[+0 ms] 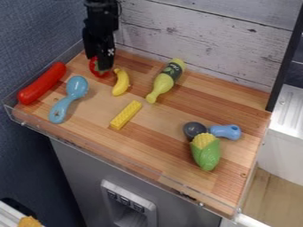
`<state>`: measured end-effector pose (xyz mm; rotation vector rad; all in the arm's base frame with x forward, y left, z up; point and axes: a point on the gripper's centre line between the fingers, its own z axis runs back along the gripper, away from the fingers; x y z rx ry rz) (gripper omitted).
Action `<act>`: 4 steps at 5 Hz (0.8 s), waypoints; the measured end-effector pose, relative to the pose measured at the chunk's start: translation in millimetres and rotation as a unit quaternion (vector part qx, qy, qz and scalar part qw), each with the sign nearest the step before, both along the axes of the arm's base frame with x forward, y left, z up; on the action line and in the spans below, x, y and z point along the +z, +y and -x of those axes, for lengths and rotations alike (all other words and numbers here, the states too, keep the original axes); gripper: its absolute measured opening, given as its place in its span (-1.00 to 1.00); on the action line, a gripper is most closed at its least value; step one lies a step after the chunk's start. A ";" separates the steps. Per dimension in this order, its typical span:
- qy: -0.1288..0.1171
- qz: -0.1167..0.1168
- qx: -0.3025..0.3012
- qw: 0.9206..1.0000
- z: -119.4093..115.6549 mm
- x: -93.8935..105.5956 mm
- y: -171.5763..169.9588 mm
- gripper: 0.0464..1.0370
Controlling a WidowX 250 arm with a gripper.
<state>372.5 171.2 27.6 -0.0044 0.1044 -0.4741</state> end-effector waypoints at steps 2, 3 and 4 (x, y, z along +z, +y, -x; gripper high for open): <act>-0.005 0.002 -0.077 0.997 -7.9 -15.9 0.5 0.92; -0.003 0.003 -0.110 0.994 -10.4 -15.8 -5.6 0.85; -0.001 0.004 -0.129 0.992 -11.2 -16.2 -10.0 0.73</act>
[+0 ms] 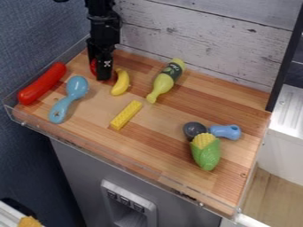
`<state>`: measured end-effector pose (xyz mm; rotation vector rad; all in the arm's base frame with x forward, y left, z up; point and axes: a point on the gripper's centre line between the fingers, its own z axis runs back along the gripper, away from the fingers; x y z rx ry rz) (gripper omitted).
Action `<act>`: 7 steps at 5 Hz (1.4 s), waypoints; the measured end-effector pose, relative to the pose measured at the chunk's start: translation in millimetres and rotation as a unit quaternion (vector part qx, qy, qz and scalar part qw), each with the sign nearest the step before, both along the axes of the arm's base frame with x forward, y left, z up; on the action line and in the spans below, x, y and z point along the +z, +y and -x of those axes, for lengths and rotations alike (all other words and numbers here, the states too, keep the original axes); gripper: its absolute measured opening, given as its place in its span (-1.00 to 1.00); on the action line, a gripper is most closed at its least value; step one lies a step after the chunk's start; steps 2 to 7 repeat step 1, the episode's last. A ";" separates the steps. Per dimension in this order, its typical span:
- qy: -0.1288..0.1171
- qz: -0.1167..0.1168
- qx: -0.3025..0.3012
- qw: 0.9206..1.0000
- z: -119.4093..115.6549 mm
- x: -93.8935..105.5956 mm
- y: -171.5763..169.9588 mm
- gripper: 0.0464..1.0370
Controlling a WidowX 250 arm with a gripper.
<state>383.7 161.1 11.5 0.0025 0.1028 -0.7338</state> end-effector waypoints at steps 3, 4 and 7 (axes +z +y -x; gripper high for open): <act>0.001 -0.001 -0.010 1.000 0.0 -1.1 -2.0 0.73; 0.001 -0.001 -0.010 1.000 0.0 -1.1 -2.0 0.73; 0.001 -0.001 -0.010 1.000 0.0 -1.1 -2.0 0.73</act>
